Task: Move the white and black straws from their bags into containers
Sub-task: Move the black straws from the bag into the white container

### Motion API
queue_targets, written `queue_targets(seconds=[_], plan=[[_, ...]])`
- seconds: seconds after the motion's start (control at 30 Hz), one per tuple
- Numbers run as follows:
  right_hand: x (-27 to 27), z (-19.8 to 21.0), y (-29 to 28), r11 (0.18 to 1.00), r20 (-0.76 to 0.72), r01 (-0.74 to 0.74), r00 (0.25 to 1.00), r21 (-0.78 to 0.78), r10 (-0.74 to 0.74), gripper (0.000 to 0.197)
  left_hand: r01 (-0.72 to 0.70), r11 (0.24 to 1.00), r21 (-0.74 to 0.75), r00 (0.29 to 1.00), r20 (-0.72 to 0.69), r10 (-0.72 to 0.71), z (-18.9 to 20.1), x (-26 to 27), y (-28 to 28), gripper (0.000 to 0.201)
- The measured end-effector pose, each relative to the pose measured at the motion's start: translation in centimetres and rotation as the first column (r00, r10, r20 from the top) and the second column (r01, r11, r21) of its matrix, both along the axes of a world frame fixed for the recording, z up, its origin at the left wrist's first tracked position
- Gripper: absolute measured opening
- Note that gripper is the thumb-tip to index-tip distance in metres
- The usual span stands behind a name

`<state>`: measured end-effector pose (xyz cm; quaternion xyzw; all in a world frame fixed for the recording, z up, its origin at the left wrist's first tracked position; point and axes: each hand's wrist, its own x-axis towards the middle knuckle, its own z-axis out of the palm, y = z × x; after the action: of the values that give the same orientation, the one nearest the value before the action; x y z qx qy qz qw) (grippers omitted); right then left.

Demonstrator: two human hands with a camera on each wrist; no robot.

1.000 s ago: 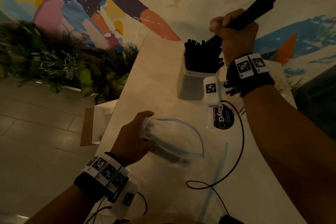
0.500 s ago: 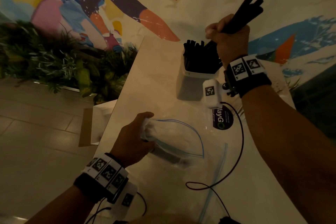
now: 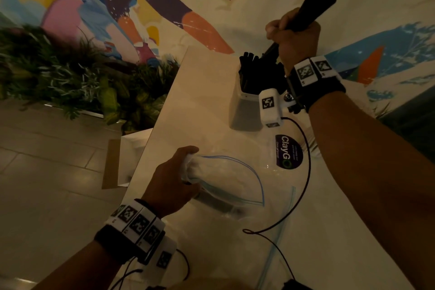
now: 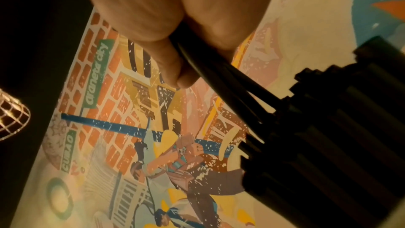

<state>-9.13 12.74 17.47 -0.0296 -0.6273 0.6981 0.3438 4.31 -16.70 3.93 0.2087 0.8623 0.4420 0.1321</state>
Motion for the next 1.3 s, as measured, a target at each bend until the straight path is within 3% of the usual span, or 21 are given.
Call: queue_targets(seconds=[0.3, 0.47, 0.57, 0.63, 0.77, 0.87, 0.97, 1.07, 1.13, 1.17, 1.23, 1.3], plan=[[-1.0, 0.7, 2.7, 0.961, 0.003, 0.224, 0.974, -0.163, -0.226, 0.039, -0.011, 1.0, -0.016, 1.0, -0.001, 0.011, -0.2, -0.1, -0.1, 0.072], [-0.5, -0.9, 1.5, 0.997, 0.053, 0.009, 0.999, 0.073, -0.013, 0.042, -0.001, 1.0, -0.023, 1.0, -0.003, 0.001, -0.2, -0.3, 0.2, 0.072], [-0.9, -0.5, 1.3, 0.988, 0.08, -0.031, 0.997, 0.15, 0.019, 0.037, 0.001, 1.0, -0.018, 1.0, 0.006, -0.001, -0.3, -0.5, 0.2, 0.073], [-0.8, -1.1, 0.9, 0.97, 0.185, -0.083, 0.982, 0.229, 0.04, 0.036, 0.006, 1.0, -0.016, 1.0, 0.016, -0.006, -0.4, -0.6, 0.1, 0.073], [-0.2, -3.6, 1.5, 0.961, 0.331, -0.018, 0.94, 0.275, -0.077, 0.035, 0.003, 1.0, -0.018, 1.0, 0.017, -0.003, -0.4, -0.6, 0.0, 0.071], [-0.3, -3.9, 2.0, 0.892, 0.395, 0.114, 0.867, 0.437, -0.304, 0.012, 0.006, 1.0, -0.026, 1.0, 0.013, -0.006, -0.7, -0.6, -0.2, 0.072], [-0.4, -4.0, 3.2, 0.772, 0.429, 0.184, 0.742, 0.609, -0.515, 0.049, -0.009, 1.0, -0.016, 1.0, 0.022, 0.01, -0.9, -0.6, -0.4, 0.072], [-0.5, -4.9, 3.8, 0.805, 0.61, 0.039, 0.632, 0.591, -0.478, 0.072, -0.008, 1.0, -0.02, 1.0, 0.011, 0.008, -1.0, -0.7, -0.3, 0.072], [-0.7, -5.5, 4.3, 0.791, 0.642, 0.001, 0.583, 0.612, -0.498, 0.104, 0.004, 1.0, -0.029, 1.0, 0.005, -0.004, -0.9, -0.8, -0.2, 0.073], [-0.7, -5.1, 4.1, 0.778, 0.631, 0.011, 0.577, 0.628, -0.518, 0.119, 0.009, 0.999, -0.032, 1.0, 0.008, -0.009, -0.9, -0.8, -0.2, 0.074], [-0.8, -3.4, 3.3, 0.739, 0.496, 0.132, 0.662, 0.661, -0.562, 0.124, 0.005, 0.999, -0.033, 1.0, 0.015, -0.005, -0.9, -0.9, -0.3, 0.075], [-0.6, -1.2, 2.8, 0.628, 0.147, 0.377, 0.769, 0.681, -0.622, 0.111, 0.004, 0.999, -0.034, 1.0, 0.015, -0.004, -0.9, -0.8, -0.3, 0.075]])
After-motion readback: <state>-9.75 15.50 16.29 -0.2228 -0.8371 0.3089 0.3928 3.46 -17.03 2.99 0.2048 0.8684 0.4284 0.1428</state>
